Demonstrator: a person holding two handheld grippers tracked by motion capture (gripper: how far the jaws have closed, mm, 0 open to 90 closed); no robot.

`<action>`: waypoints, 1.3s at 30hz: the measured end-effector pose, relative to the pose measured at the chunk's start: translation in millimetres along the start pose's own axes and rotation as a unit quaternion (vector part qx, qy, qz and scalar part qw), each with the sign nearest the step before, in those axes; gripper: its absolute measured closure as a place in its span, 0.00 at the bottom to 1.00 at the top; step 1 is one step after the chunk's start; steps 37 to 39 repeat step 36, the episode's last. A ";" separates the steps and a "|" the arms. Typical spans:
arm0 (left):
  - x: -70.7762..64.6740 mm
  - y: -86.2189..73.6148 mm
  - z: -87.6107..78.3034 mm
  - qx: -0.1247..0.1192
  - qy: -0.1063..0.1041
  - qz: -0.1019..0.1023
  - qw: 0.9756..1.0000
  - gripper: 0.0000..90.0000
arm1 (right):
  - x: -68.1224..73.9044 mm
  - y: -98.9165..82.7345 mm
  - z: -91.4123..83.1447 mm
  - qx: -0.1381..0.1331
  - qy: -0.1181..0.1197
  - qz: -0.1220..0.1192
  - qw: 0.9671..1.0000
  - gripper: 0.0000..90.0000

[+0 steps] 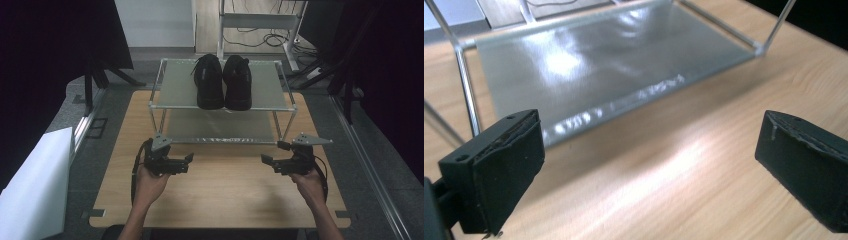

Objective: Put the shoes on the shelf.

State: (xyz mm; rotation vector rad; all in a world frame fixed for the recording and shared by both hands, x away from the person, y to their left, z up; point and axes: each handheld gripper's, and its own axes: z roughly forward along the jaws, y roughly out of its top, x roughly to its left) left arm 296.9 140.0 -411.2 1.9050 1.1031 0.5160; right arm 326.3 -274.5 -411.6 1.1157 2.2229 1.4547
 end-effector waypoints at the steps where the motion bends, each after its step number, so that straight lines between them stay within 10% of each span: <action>1: -0.4 -4.8 0.1 0.002 -0.001 -0.001 1.000 0.00 | -0.2 -4.2 -0.7 0.003 -0.001 0.001 1.000 0.07; 15: -16.2 -64.3 10.4 0.007 -0.009 0.022 1.000 0.00 | 11.3 -58.6 6.1 0.051 -0.020 -0.026 0.998 0.00; 22: -24.4 -89.5 21.6 0.049 -0.017 0.023 0.998 0.00 | 16.0 -84.2 20.1 0.096 -0.030 -0.051 0.994 0.00; 30: -40.0 -101.6 41.1 0.115 -0.016 0.055 0.992 0.00 | 27.4 -97.8 37.6 0.143 -0.030 -0.098 0.984 0.00; 39: -46.1 -102.8 46.8 0.125 -0.016 0.065 0.990 0.00 | 28.8 -102.3 43.2 0.165 -0.027 -0.108 0.980 0.00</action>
